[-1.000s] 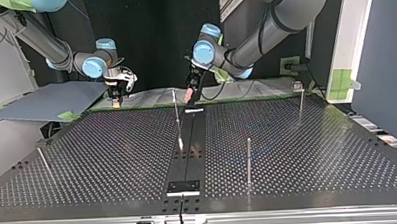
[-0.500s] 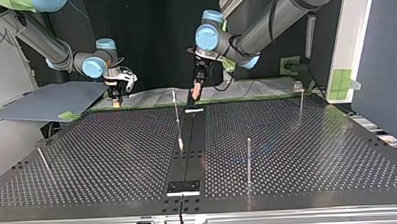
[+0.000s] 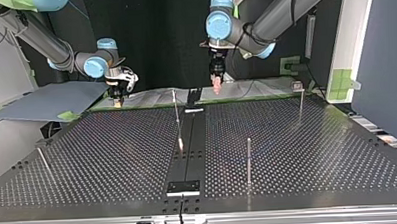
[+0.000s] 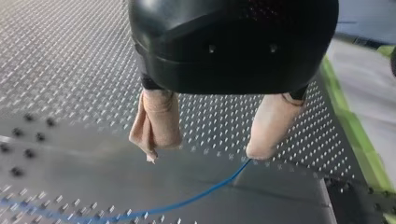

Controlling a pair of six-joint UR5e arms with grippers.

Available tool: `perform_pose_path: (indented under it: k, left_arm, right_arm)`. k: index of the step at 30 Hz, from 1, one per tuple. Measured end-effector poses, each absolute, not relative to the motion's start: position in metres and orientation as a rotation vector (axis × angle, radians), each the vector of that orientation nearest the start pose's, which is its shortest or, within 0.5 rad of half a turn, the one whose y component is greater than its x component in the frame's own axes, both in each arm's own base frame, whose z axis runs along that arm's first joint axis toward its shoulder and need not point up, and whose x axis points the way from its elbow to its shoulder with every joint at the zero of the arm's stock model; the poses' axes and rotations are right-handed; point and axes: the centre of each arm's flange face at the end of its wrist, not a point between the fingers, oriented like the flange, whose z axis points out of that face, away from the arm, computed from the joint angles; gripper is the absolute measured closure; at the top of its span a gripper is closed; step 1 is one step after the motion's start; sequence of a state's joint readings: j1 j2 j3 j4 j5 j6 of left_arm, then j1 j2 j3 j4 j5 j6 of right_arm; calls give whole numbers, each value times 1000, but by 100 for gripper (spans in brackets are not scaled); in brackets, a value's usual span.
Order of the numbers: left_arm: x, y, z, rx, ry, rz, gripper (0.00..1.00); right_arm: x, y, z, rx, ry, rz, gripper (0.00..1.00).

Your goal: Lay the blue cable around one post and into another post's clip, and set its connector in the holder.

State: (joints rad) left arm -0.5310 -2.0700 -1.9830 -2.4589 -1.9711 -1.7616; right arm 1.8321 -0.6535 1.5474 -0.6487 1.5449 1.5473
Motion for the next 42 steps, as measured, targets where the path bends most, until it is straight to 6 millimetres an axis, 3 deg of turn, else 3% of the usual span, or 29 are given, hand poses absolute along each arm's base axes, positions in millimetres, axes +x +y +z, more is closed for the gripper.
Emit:
perform_pose_path:
  k: [6, 14, 20, 33, 42]
  left_arm:
    - [393, -321, 133, -107, 1763, -138, 0]
    - [422, -316, 200, -265, 1648, -197, 0]
    - [430, -309, 238, -347, 1574, -253, 0]
    - [411, -284, 301, -524, 1465, -276, 0]
    - [405, -275, 354, -559, 1336, -408, 0]
  right_arm:
    - [297, -600, -6, 1627, -1196, 1249, 100]
    - [296, -600, -6, 1630, -1192, 1247, 100]
    - [299, -599, -6, 1634, -1190, 1249, 100]
    - [296, -601, -6, 1627, -1189, 1249, 100]
    - [296, -601, -6, 1623, -1187, 1252, 100]
